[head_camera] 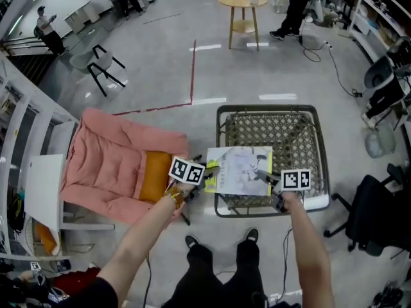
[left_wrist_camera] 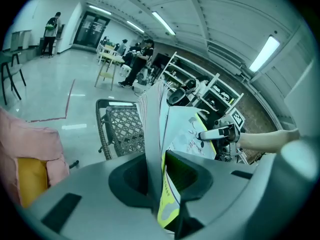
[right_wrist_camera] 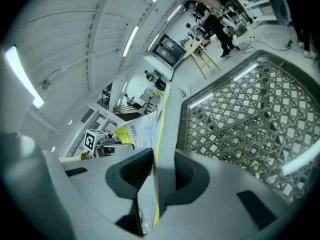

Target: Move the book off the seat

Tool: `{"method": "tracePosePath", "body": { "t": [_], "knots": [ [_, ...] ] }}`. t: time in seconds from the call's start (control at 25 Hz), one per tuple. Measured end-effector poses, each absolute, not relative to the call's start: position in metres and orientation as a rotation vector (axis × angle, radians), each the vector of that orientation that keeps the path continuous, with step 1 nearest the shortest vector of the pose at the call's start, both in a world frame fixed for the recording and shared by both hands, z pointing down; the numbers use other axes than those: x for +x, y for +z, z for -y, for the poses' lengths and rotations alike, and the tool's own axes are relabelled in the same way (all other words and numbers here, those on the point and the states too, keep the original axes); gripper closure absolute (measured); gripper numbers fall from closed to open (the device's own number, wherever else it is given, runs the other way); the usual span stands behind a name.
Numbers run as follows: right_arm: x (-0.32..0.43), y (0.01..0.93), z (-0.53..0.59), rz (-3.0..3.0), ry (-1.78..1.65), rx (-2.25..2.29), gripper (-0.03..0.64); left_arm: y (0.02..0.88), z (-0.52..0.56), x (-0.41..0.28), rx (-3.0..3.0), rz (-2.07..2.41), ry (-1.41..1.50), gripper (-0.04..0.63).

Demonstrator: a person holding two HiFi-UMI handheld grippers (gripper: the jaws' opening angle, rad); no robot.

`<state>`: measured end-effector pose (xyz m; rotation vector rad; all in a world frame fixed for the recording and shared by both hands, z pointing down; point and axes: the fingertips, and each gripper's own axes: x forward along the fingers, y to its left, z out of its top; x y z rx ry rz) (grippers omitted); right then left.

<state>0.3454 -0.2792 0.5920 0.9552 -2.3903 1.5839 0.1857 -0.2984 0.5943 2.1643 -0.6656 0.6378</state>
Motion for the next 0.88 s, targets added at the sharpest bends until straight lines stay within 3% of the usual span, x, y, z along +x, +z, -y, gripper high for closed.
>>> {"method": "tracePosePath", "body": {
  "t": [0.88],
  "knots": [
    [0.459,0.622,0.263,2.34,1.623,1.053,0.529,0.629,0.293,0.301,2.168,0.576,0.666,0.506]
  ]
}}
